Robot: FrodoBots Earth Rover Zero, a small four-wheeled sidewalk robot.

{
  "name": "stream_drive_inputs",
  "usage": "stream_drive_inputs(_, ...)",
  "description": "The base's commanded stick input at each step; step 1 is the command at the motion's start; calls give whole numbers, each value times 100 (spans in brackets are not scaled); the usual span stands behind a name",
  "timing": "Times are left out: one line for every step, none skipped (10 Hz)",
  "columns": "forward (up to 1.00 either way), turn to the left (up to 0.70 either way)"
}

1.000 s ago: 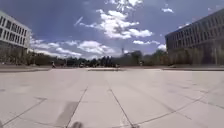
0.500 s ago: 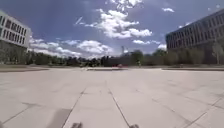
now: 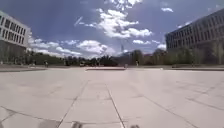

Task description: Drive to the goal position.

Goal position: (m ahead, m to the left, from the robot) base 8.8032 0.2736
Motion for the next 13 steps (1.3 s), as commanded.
stream_drive_inputs(70,0)
stream_drive_inputs(70,0)
stream_drive_inputs(70,0)
stream_drive_inputs(70,0)
stream_drive_inputs(70,0)
stream_drive_inputs(70,0)
stream_drive_inputs(70,0)
stream_drive_inputs(70,0)
stream_drive_inputs(70,0)
stream_drive_inputs(70,0)
stream_drive_inputs(70,0)
stream_drive_inputs(70,0)
stream_drive_inputs(70,0)
